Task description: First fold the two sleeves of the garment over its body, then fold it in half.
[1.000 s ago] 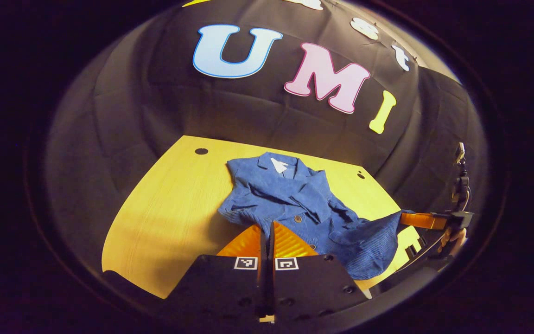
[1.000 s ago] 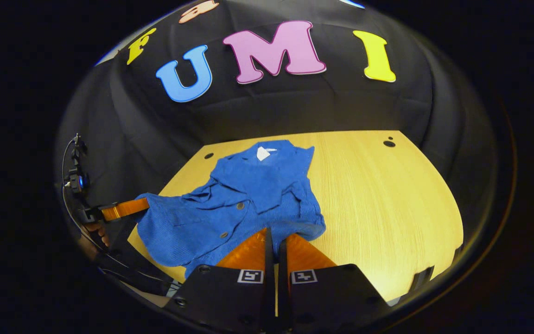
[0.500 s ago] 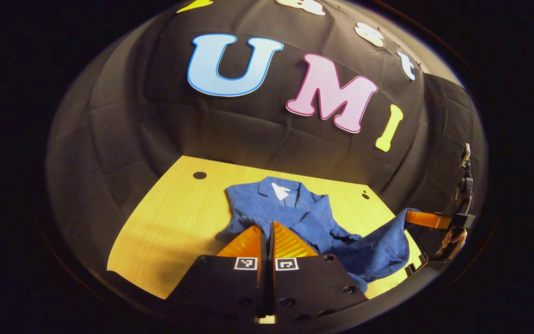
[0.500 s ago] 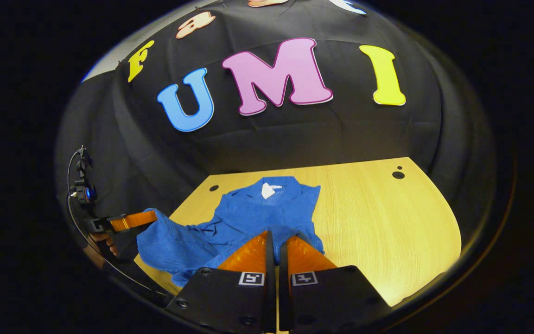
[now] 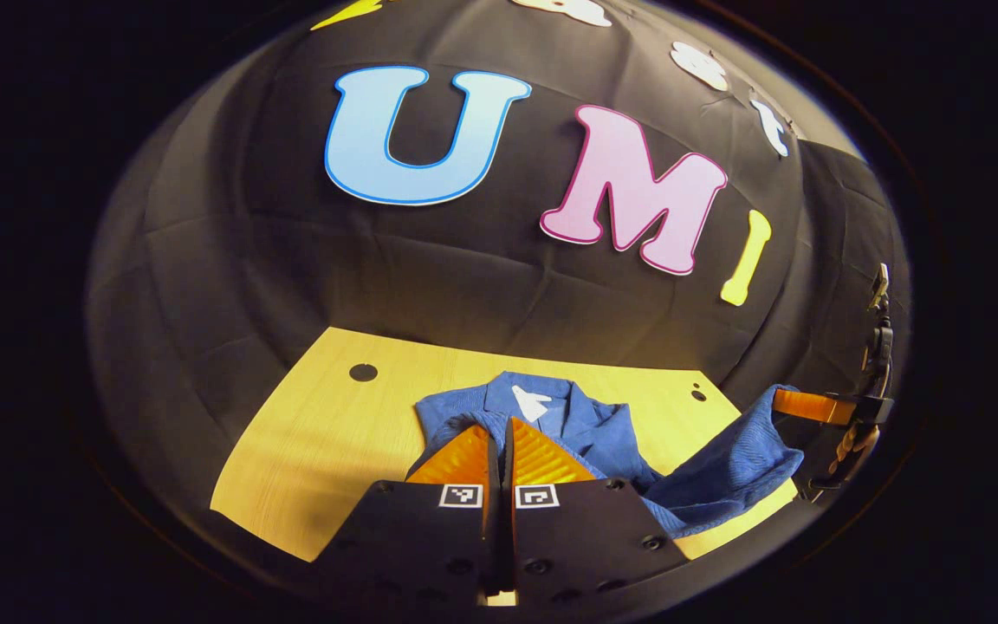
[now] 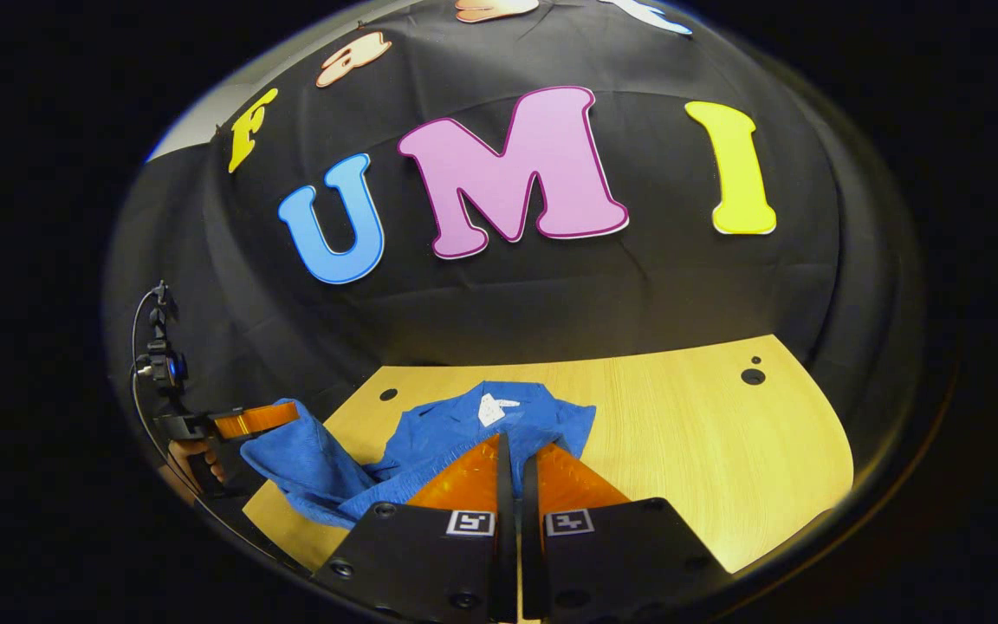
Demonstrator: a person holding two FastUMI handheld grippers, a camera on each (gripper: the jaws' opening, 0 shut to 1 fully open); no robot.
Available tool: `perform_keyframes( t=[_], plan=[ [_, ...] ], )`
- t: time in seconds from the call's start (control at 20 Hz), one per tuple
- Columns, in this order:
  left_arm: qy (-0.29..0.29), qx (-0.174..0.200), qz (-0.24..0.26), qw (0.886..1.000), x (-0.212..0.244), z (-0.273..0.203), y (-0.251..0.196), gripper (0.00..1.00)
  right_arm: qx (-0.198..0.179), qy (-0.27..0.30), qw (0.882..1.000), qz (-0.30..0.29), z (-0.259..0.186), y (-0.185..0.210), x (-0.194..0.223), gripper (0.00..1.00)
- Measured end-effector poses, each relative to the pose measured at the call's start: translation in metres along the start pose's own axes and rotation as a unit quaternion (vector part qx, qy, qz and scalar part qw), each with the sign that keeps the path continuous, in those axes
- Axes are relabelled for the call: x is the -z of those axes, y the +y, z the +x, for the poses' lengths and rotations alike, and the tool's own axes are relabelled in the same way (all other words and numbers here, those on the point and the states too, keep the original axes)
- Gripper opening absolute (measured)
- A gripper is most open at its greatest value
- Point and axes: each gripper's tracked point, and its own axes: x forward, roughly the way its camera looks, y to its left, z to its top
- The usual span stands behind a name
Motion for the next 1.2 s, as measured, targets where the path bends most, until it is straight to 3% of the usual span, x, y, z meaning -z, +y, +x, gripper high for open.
perform_keyframes(
  t=[0.45, 0.6, 0.7, 0.75, 0.85, 0.9, 1.2],
  plan=[
    [-0.024, -0.026, 0.007, 0.999, -0.036, 0.073, 0.026, 0.00, 0.008, 0.007, 1.000, -0.008, 0.067, -0.019, -0.016, 0.06],
    [-0.008, -0.052, -0.008, 0.999, -0.033, 0.095, 0.043, 0.00, 0.025, 0.013, 1.000, -0.005, 0.088, -0.035, -0.019, 0.07],
    [-0.024, -0.090, 0.005, 0.996, -0.041, 0.109, 0.060, 0.00, 0.059, 0.016, 0.998, 0.000, 0.098, -0.053, -0.021, 0.07],
    [-0.034, -0.106, 0.017, 0.994, -0.047, 0.107, 0.064, 0.00, 0.078, -0.001, 0.997, -0.001, 0.101, -0.063, -0.027, 0.30],
    [-0.061, -0.130, 0.047, 0.989, -0.065, 0.105, 0.065, 0.85, 0.103, -0.045, 0.994, -0.008, 0.111, -0.078, -0.041, 0.75],
    [-0.077, -0.133, 0.052, 0.987, -0.073, 0.097, 0.058, 0.81, 0.104, -0.067, 0.992, -0.015, 0.094, -0.068, -0.061, 0.98],
    [-0.168, -0.126, 0.057, 0.976, -0.104, 0.019, 0.035, 0.82, 0.092, -0.141, 0.984, -0.063, 0.043, -0.036, -0.091, 0.98]
  ],
)
